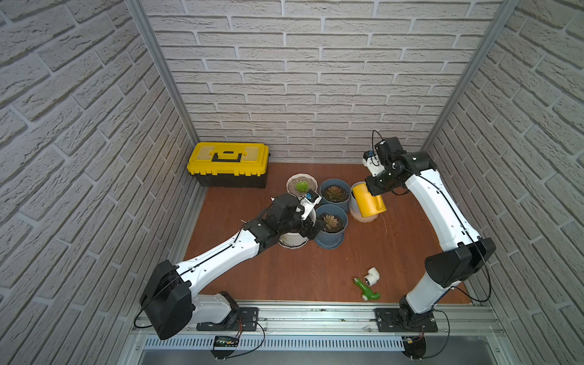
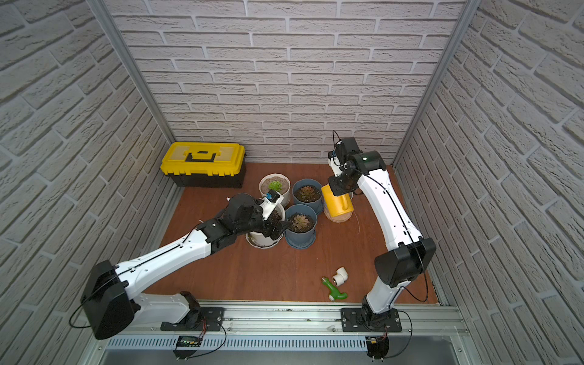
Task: Water the succulent around the soil edge
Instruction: Water the soil of the potted plant with water.
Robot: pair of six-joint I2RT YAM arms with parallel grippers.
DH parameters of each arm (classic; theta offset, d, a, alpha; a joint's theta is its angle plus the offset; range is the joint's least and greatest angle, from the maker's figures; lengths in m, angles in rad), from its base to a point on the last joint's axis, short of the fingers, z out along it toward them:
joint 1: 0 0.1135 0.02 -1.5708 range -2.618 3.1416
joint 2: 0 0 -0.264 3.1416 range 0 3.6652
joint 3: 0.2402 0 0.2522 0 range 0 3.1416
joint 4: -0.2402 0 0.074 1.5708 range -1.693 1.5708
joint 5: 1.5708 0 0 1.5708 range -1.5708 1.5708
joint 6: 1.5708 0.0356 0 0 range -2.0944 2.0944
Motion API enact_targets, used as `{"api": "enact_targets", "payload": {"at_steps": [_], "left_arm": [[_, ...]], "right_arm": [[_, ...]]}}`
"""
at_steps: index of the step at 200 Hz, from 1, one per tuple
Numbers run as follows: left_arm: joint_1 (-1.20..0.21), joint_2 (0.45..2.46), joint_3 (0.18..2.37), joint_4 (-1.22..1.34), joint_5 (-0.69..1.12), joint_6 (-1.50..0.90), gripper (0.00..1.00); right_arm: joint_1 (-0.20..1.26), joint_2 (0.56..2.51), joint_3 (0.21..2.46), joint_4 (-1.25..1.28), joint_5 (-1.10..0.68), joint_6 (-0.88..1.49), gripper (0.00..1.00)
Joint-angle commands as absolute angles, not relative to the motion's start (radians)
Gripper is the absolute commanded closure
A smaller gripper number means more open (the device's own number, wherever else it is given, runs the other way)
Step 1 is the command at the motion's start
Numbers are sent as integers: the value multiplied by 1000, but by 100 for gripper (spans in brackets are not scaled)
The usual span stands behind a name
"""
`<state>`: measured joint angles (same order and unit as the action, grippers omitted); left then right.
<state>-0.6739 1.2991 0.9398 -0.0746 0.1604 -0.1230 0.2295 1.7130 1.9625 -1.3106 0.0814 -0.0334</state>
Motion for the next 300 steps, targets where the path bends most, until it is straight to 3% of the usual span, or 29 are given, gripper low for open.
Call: {"api": "enact_targets", "payload": {"at_steps": [1,300], "left_arm": [[-681,1304,936,-40,150,-103,2],[-681,1328,946,-47,138,-94,2]], "right_arm": [[237,1733,2017,-1315,83,-32,97],[197,1913,2267,-1405,263,-59,97]]}}
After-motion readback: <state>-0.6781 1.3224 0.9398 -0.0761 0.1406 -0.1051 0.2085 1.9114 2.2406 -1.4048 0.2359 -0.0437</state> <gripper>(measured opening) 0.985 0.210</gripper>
